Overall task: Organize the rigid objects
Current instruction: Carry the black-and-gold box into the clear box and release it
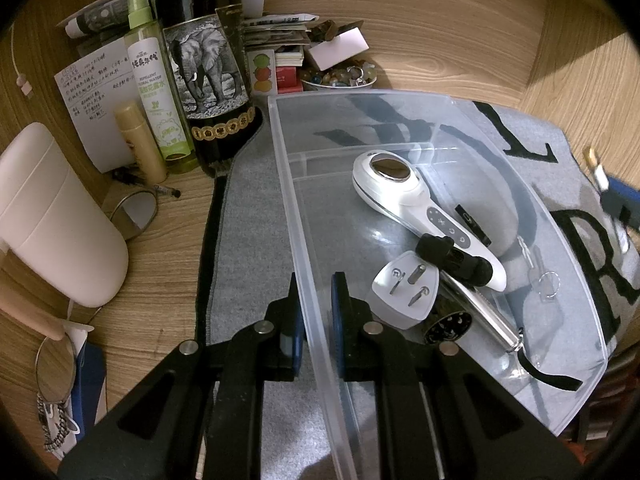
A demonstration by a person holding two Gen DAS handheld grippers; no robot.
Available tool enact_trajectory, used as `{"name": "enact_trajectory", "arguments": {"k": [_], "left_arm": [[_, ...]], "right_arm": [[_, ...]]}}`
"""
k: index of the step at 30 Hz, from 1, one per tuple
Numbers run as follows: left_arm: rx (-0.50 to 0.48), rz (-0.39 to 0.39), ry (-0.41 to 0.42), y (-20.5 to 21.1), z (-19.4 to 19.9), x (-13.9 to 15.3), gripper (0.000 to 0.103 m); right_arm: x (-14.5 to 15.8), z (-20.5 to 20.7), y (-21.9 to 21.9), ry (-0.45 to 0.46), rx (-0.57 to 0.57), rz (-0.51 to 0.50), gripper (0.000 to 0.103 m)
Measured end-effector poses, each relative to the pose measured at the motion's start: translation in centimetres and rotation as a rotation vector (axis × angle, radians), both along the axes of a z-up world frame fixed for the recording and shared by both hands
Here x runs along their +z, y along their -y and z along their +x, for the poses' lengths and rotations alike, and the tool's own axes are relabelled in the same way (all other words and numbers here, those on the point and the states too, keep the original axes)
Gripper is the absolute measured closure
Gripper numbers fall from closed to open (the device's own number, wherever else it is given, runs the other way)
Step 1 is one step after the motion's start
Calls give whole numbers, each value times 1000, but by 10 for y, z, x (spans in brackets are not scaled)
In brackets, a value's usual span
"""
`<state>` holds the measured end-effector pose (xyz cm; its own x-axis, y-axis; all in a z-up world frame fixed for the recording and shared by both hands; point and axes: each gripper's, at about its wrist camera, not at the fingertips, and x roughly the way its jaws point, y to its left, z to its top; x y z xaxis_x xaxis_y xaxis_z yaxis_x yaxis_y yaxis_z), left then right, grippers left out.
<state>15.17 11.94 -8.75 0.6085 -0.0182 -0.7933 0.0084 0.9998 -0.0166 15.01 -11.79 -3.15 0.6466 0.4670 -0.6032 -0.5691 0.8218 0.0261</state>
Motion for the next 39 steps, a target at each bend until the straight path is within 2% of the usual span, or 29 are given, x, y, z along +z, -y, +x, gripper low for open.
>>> {"name": "enact_trajectory", "arguments": {"k": [9,15,27,31,36,39], "left_arm": [[0,0,1,0,0,0,92],[0,0,1,0,0,0,92],[-1,2,0,0,0,0,92],[0,0,0,0,0,0,92],[1,-2,1,0,-1,0,92],[1,-2,1,0,-1,0,92]], "right_arm": [[26,5,-36,65,77,17,81],[26,16,-63,53,134,-1,81],[-8,39,-106,-56,227,-111,81],[-21,43,-116,-102,260,-182,81],[-32,43,-124,-118,266,-253,81],[-35,45,-124,-138,254,-254,81]]}}
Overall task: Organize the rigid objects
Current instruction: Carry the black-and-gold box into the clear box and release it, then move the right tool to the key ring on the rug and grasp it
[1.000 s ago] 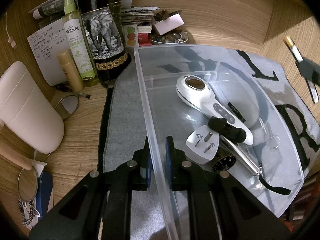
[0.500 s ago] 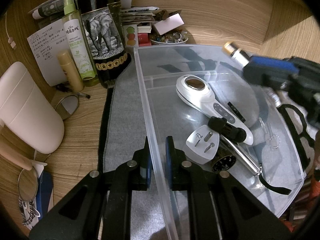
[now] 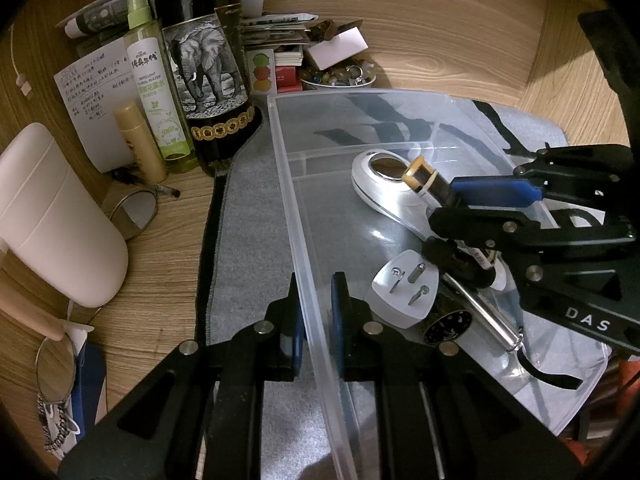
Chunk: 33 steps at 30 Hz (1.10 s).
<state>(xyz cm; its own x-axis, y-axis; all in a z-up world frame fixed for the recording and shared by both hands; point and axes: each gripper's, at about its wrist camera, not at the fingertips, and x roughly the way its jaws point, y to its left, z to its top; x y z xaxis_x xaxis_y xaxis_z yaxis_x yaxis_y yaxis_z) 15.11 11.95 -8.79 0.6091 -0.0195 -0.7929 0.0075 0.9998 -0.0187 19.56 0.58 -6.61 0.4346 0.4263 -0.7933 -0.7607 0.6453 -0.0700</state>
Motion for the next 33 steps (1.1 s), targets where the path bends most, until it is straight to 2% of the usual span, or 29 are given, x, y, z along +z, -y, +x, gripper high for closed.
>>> {"name": "enact_trajectory", "arguments": {"k": [2,6,11,18,27,30,33], "left_arm": [[0,0,0,0,0,0,92],[0,2,0,0,0,0,92],[1,-1,0,0,0,0,92],[1,1,-1,0,0,-1,92],[1,-1,-1,0,0,-1,92],[2,-2,0,0,0,-1,92],[2,-4,0,0,-1,-1,92]], "right_arm": [[1,1,1,-10,-3,8,81],[10,-2,5,23,-14,38,64],[23,-9,12,52,-16,75,63],[42,-19,35,102,-42,127,56],[55,-32,94,148,-148,171,55],[51,-36,113,150,-193,180,43],[43,-37,122,133,-217,164,42]]}}
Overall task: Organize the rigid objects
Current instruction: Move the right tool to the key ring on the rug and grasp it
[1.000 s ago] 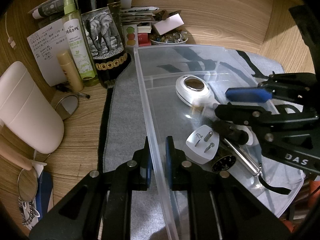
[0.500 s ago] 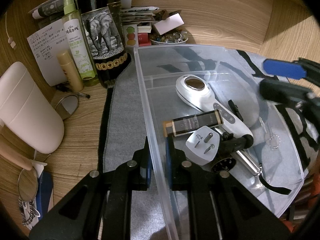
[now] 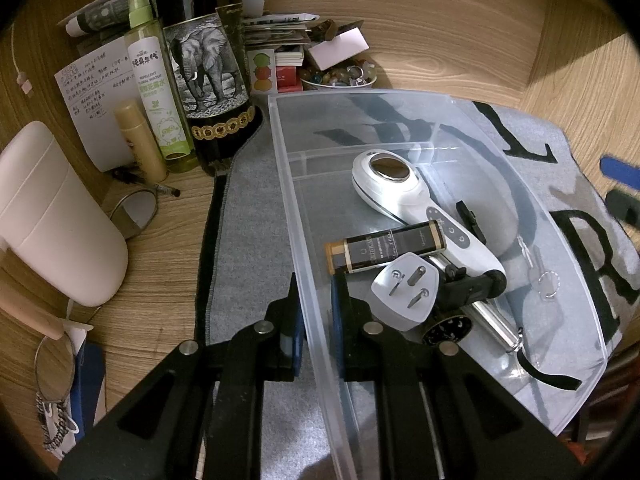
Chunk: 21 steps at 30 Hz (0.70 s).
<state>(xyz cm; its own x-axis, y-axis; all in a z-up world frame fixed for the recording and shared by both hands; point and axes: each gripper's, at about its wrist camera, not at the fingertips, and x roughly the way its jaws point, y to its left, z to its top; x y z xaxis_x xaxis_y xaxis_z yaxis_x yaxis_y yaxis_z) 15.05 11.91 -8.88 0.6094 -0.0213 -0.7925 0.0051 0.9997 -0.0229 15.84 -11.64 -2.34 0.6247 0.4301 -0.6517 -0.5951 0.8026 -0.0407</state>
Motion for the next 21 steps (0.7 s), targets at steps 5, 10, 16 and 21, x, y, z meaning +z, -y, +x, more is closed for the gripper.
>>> {"name": "enact_trajectory", "arguments": {"k": [5,10,16,21], "left_arm": [[-1,1,0,0,0,0,92],[-2,2,-1,0,0,0,92],[-2,-1,-3,0,0,0,92],[-2,-3,-3,1,0,0,92]], "right_arm": [[-27,1,9,-69,-19,-28,42],[-65,4,8,-163,-18,-78,42],[-96,2,6,-191,-13,-136,46],[-92,2,10,-194,-14,-120,77]]}}
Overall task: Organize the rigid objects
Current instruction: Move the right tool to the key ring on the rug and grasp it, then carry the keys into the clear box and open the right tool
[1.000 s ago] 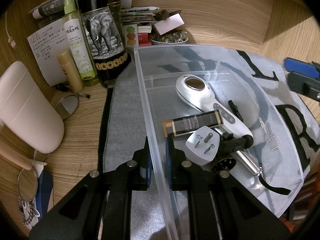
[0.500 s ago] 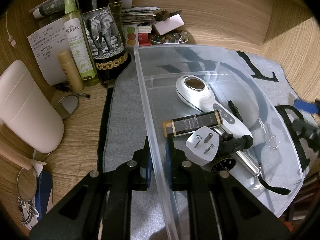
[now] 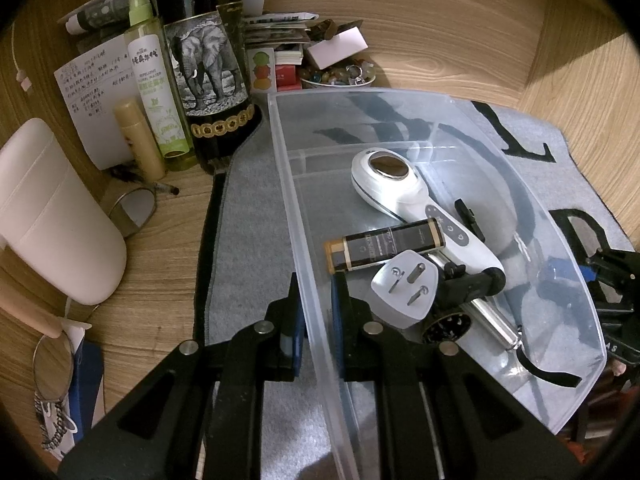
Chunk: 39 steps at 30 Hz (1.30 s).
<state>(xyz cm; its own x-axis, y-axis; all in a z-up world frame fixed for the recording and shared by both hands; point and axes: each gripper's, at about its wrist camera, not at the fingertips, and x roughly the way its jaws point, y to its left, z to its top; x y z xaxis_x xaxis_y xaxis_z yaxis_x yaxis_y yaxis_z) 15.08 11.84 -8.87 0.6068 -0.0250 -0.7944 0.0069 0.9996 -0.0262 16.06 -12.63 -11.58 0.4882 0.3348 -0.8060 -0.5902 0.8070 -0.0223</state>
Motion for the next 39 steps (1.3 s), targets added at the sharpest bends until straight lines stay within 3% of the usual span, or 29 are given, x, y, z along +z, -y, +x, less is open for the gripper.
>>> {"name": "enact_trajectory", "arguments": {"k": [9,25,39], "left_arm": [[0,0,-1,0,0,0,92],[-1,1,-1,0,0,0,92],[0,0,0,0,0,0,92]], "right_arm": [[7,-4,-2,38,-3,4,77],[71,-6,-6,226,-19,73,77],[121,-7,-51,354,99,161,77]]}}
